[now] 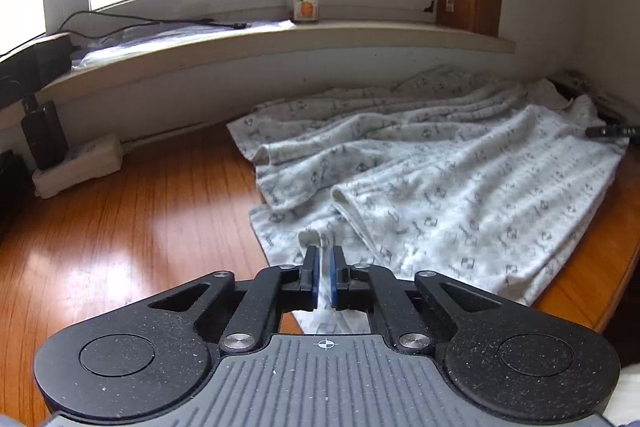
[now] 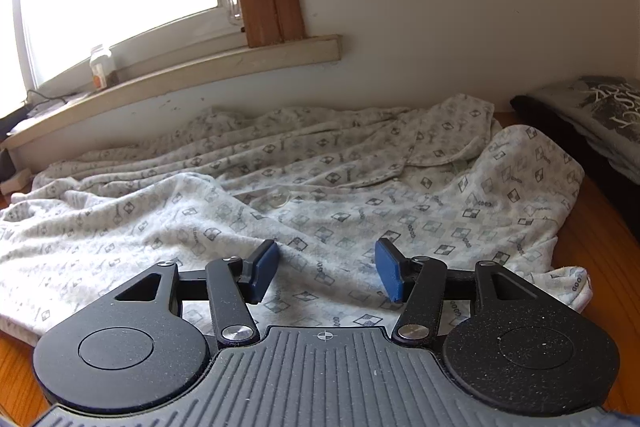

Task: Fold clothes

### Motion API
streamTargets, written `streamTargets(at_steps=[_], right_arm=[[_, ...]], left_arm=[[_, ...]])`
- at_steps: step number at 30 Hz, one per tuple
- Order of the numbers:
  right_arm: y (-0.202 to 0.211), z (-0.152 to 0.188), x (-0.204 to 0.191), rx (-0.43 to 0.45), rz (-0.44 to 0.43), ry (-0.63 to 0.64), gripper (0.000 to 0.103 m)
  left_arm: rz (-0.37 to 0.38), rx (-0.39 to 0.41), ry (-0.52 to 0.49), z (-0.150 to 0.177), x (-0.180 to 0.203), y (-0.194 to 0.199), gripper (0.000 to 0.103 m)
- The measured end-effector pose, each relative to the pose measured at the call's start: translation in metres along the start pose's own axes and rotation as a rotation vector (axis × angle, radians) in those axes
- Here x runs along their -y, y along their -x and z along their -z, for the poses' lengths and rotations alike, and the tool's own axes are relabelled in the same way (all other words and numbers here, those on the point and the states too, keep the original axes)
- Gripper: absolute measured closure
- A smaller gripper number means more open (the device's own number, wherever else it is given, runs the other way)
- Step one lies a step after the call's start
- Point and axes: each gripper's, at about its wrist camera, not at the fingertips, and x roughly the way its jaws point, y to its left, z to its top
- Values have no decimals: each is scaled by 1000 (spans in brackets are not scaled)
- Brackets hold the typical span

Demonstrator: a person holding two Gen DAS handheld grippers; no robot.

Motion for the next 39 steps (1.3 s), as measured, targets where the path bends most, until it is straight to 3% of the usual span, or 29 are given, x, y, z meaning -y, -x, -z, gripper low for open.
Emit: streamTargets(at_steps=[1,2,3,4,5,6,11,16,21,29,33,39], right_arm=[[2,0,-1,10,4,10,49],[5,1,-2,20,9,19,49],[7,1,-3,33,14,33,50],[10,2,-4,46,16,55,56],[12,2,-4,45,6,74,75],[12,1,-3,32,-13,83,82],[8,0,4,22,55,101,82],[4,11,13,-6,58,113,78],[14,20,20,9,13,113,77],[48,40,20,24,4,129,77],[63,50,25,38,-21,103,78],[59,43,12,4,17,143,77]], left_arm=[[1,20,-4,-8,3,0,68],[7,42,-9,-16,7,-1,43],[24,57,-9,-25,13,-6,29],[54,63,-2,-37,22,-15,28],[83,69,5,-49,30,-24,26],[113,76,12,-60,39,-33,24],[223,116,-29,-110,113,-90,13],[257,95,-119,-108,161,-137,7],[333,17,-129,-84,164,-157,7],[408,-37,-31,-64,150,-142,7],[403,-43,-42,-55,154,-128,6],[375,-48,-58,-53,159,-124,3]])
